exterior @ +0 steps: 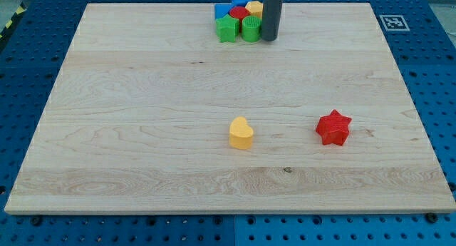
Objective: Push the red star upwards
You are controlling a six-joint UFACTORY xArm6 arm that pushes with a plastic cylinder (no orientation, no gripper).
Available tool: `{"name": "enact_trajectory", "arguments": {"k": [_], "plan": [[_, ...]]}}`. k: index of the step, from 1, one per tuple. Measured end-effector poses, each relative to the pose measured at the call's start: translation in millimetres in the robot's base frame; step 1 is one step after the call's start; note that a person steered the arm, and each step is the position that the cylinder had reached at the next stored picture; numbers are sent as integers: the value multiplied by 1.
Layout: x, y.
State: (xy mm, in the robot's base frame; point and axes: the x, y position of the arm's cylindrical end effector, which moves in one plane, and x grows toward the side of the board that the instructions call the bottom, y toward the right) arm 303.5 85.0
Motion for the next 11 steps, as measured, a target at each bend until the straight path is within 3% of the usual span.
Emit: {"name": "enact_trajectory", "arguments": {"k": [2,3,4,5,11], "plan": [[151,157],[236,207],[267,190],[248,137],[169,-31]]}}
